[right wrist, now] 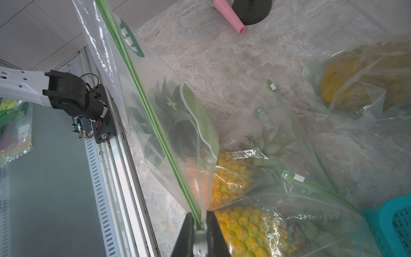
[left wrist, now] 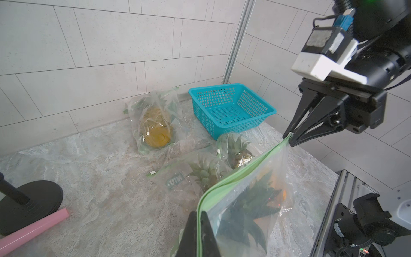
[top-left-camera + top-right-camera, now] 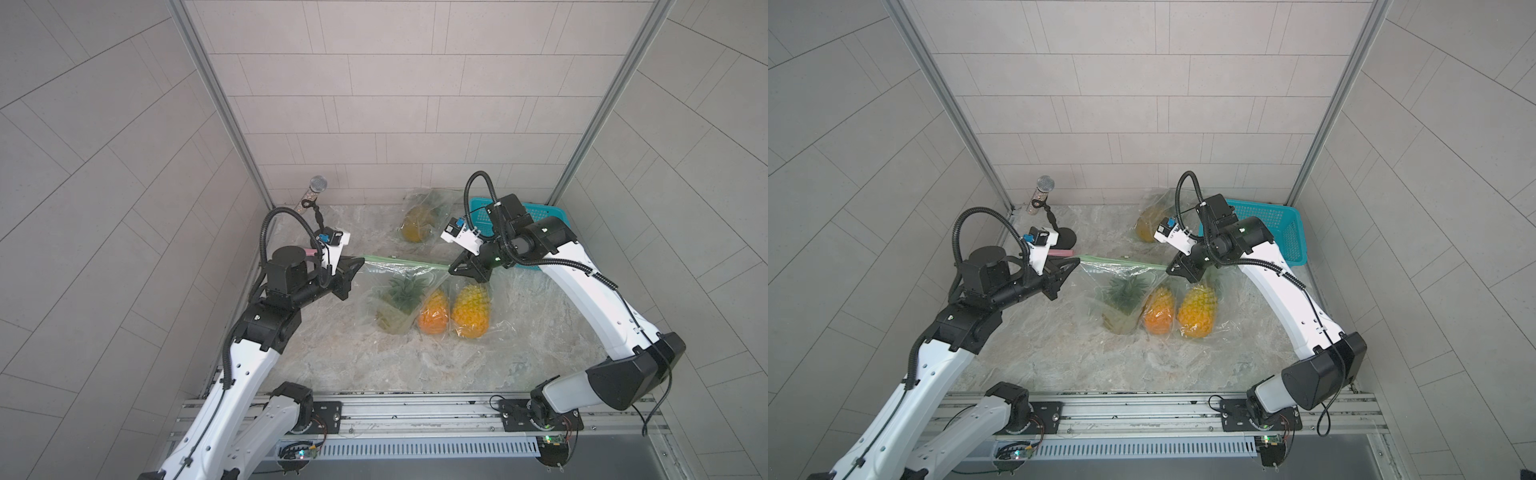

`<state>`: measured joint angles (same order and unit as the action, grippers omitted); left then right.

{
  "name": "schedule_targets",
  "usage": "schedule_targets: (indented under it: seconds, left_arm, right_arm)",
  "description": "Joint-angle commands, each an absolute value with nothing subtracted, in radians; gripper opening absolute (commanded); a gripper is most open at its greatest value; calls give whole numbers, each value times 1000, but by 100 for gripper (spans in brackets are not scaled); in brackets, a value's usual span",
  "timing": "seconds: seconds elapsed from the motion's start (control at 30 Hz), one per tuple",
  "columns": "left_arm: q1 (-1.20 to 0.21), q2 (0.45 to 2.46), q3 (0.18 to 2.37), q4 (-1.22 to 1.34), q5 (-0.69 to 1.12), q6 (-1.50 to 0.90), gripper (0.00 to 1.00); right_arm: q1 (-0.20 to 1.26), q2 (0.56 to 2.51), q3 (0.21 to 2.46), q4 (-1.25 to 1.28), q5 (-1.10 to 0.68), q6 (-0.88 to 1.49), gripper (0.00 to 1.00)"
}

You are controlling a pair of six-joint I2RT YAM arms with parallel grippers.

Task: Open the zip-top bag and take out the pineapple
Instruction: Unzip the zipper on the zipper food storage bag, then open the zipper of the food storage bag at the center of the board.

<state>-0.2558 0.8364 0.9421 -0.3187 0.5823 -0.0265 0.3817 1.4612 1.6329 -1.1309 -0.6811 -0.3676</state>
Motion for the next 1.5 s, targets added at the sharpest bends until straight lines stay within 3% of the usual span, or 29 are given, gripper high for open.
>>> schedule_targets:
  seconds: [0.0, 0.43, 0.6, 0.8, 0.9, 0.97, 1.33, 1.47]
  left_arm:
    - [-210, 800, 953, -198, 612, -10, 0]
    - [-211, 903, 971, -155, 1056, -40, 0]
    - [-210, 908, 971, -180, 1015, -28, 0]
    - [-211, 875, 977, -226, 894, -4, 0]
    - [-211, 863, 981, -236, 869, 11, 0]
    - [-211, 868, 987, -241, 894, 17, 0]
    - [-212, 916, 1014, -211, 1059, 10, 0]
    - [-211, 927, 1023, -224, 1046, 14, 0]
  right_arm:
    - [348, 1413, 1611, -1214, -653, -394, 10]
    - [389, 1408, 1565, -1102, -791, -385, 10]
    - [408, 1401, 1573, -1080, -790, -376, 14]
    - [413, 1335, 1573, -994, -748, -319, 34]
    - [431, 1303, 1563, -942, -727, -296, 39]
    - [452, 1296, 1566, -922, -726, -295, 40]
    - [597, 1410, 1658, -868, -752, -293, 20]
    - [613, 1440, 1667, -869, -700, -306, 26]
